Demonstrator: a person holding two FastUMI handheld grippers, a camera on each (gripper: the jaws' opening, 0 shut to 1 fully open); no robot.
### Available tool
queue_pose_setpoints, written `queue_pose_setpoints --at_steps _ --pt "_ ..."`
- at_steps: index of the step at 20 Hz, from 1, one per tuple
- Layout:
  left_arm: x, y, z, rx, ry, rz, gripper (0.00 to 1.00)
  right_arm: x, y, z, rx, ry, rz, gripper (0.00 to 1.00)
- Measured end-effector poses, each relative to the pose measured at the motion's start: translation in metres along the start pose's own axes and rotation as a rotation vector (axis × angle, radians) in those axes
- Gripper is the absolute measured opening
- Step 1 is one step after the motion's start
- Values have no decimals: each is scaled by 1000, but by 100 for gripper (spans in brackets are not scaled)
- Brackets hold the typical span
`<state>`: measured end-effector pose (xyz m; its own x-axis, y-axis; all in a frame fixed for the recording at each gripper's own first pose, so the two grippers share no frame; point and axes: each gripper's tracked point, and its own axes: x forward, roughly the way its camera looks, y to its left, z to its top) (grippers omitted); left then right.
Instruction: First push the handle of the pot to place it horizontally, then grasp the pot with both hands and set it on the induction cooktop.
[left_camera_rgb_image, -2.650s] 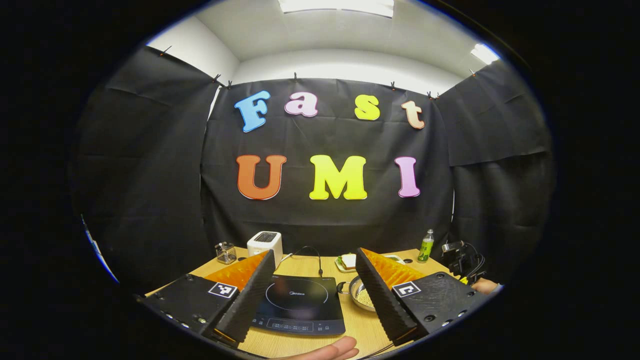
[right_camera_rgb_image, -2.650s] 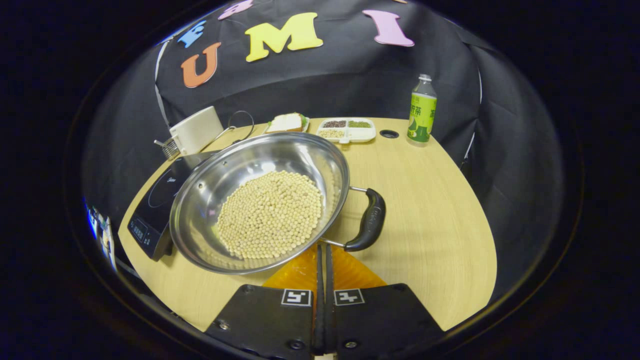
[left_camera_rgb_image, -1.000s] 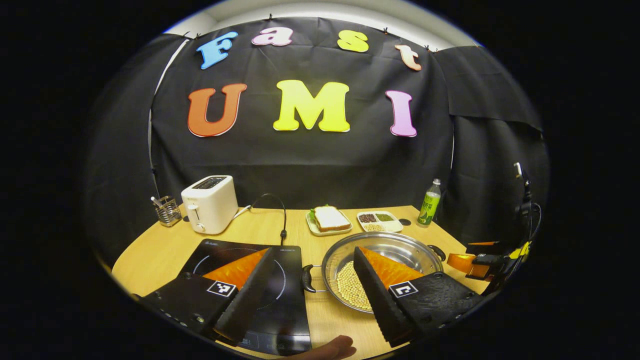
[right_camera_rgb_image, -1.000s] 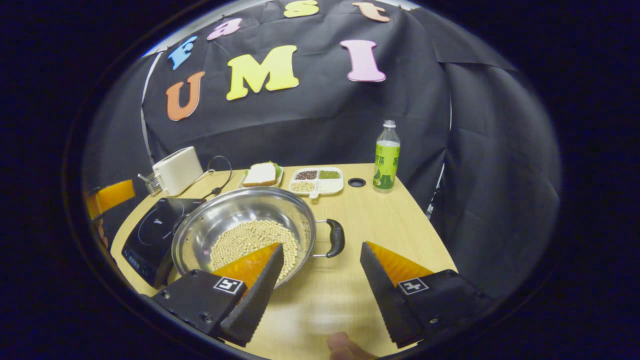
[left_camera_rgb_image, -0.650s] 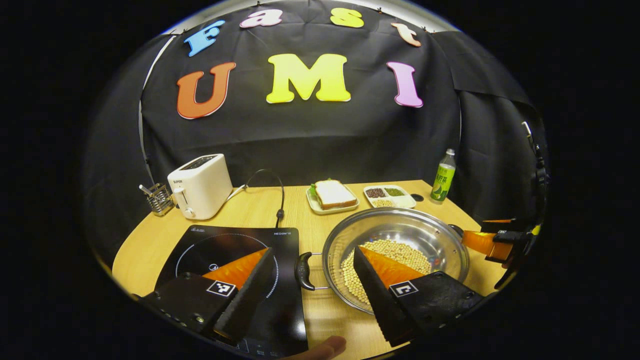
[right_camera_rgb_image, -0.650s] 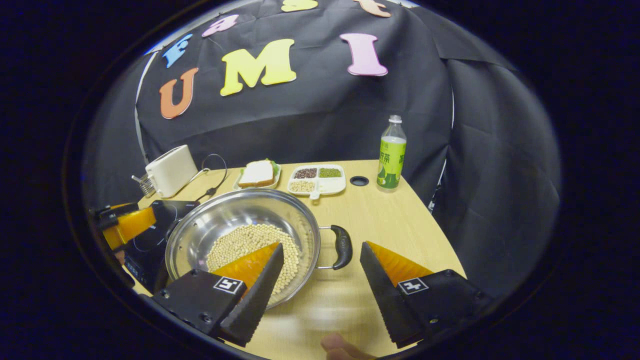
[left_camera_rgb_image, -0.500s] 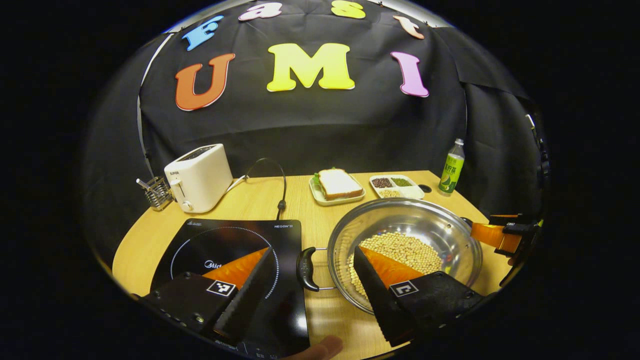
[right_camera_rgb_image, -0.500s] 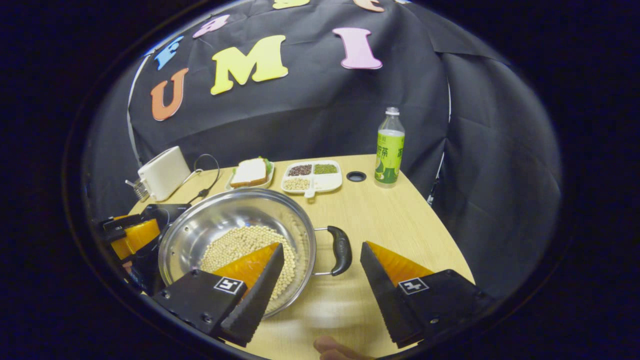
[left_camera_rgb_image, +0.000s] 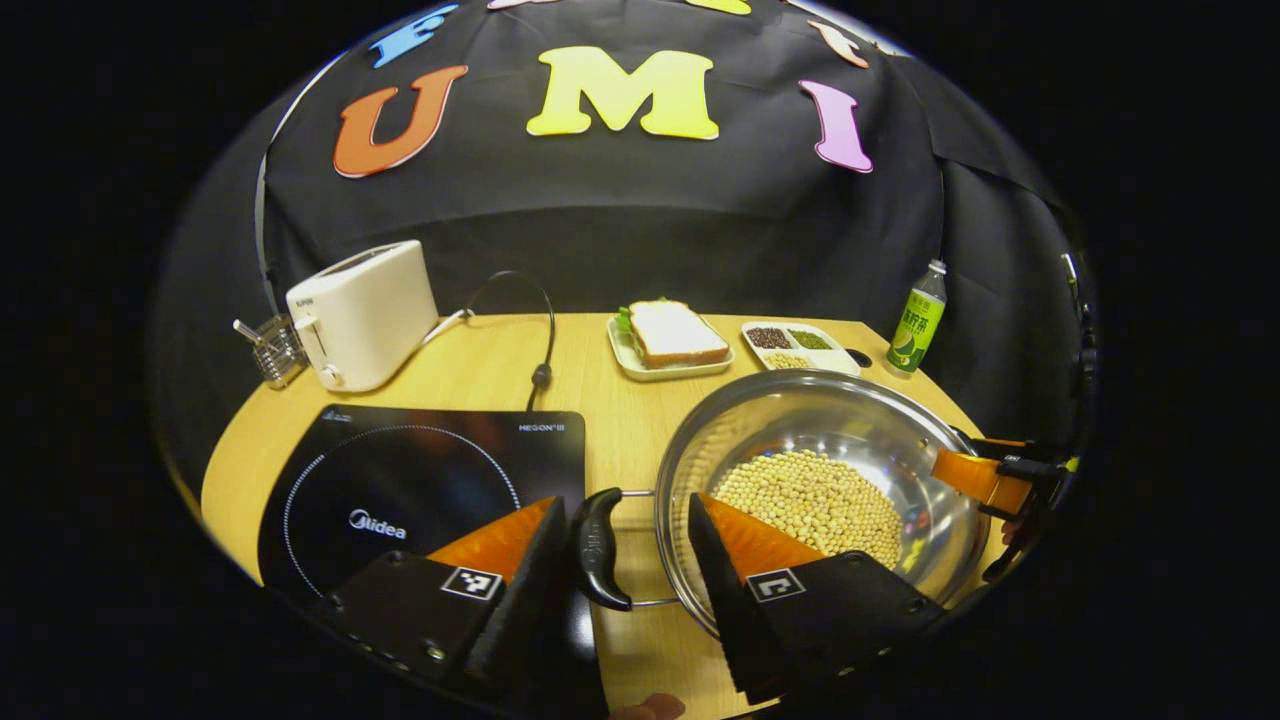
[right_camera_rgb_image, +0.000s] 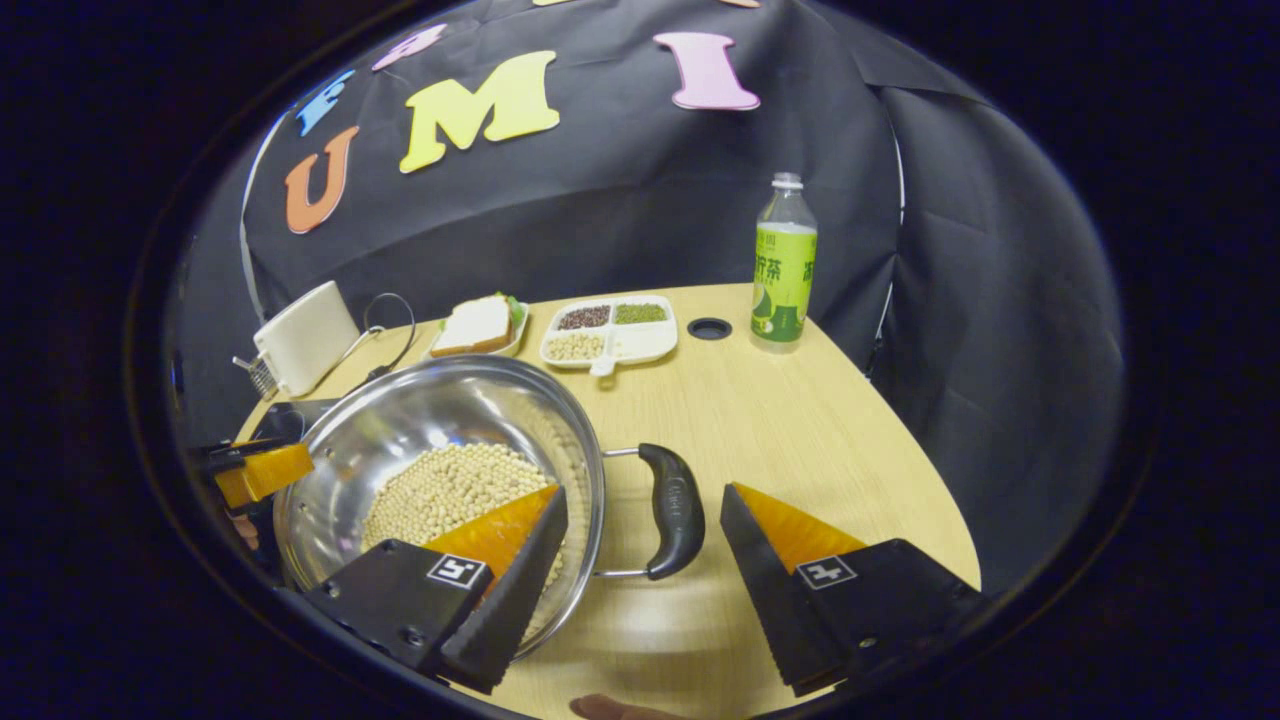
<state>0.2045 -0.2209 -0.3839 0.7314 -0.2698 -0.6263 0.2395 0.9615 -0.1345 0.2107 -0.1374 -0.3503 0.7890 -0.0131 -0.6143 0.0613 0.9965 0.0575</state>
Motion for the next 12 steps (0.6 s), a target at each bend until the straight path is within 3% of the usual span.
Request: queue_pose_setpoints --at_steps 2,3,4,5,6,7,8,9,12 --pt "4 5 -9 7 31 13 72 1 5 2 11 -3 28 95" --pt "3 2 -5 17 10 10 75 3 6 2 19 -7 33 88" --pt "3 -1 -7 13 19 -4 85 3 7 -1 22 2 39 89" --pt "5 -1 -5 8 12 -1 66 5 6 -4 25 12 36 82" --pt "4 -2 -7 5 18 -3 63 6 4 -5 32 21 31 72" --pt "3 -2 -7 1 17 -5 63 7 5 -6 47 22 31 75" --pt "3 -2 -7 6 18 -4 72 6 4 -5 55 14 27 70" --pt "3 -1 -8 19 20 -1 60 6 4 -5 63 10 25 71" --pt "3 -2 -9 32 23 -6 59 5 4 -7 89 7 12 66"
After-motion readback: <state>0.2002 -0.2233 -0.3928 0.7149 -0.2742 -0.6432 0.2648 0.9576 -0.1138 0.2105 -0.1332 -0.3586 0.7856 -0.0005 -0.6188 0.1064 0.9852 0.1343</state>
